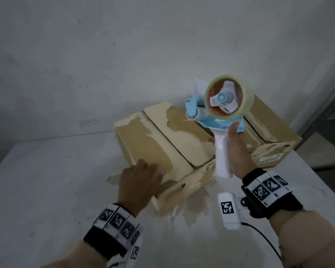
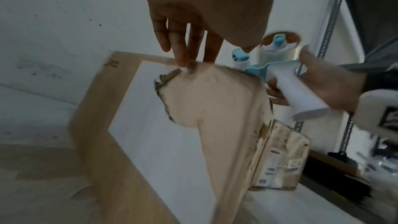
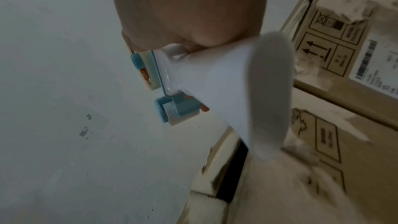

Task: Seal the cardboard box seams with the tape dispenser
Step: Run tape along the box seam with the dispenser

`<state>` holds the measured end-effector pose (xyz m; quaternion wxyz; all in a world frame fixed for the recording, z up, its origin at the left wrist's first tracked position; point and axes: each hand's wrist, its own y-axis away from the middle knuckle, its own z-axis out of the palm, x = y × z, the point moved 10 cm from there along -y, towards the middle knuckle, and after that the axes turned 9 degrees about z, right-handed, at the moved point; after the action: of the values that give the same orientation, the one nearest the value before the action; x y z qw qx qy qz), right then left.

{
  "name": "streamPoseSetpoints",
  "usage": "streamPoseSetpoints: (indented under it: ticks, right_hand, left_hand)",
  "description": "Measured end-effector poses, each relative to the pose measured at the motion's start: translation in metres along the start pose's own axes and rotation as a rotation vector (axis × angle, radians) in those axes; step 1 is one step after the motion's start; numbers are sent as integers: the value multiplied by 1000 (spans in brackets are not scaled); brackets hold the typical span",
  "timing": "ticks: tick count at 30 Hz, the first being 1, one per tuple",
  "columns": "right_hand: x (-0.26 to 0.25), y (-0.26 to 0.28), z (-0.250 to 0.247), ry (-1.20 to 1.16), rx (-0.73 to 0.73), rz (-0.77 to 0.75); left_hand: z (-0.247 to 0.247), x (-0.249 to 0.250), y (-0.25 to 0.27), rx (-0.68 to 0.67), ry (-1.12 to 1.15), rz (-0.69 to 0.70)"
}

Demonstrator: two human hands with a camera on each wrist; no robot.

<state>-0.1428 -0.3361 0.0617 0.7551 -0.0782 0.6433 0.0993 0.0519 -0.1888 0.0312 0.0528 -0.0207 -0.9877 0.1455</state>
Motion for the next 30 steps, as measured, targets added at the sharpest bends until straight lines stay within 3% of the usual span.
streamPoseSetpoints:
  ticks: [4, 7, 11, 15, 18, 22, 26, 30]
  right_hand:
    - [9, 12, 10, 9, -33, -6]
    - [19, 21, 14, 14, -48, 6]
    - [25, 24, 13, 25, -15, -16]
    - [29, 27, 8, 72, 48, 3]
    - [24, 32, 8, 105, 60, -9]
    - [3, 39, 17, 142, 47, -38]
    - [-23, 40, 38, 144, -67, -53]
    - [-31, 34, 66, 159, -201, 7]
  left_hand:
    - [-38, -2, 8, 138, 171, 42]
    - [-44, -37, -11, 123, 253, -85]
    - [-18, -109, -39, -24, 89, -285]
    - [16, -169, -43, -226, 81, -502]
    - [19, -173, -44, -218, 193, -548]
    - [12, -163, -36, -201, 227, -515]
    - [5, -156, -15, -216, 270, -470]
    - [-3, -146, 4, -388, 161, -416]
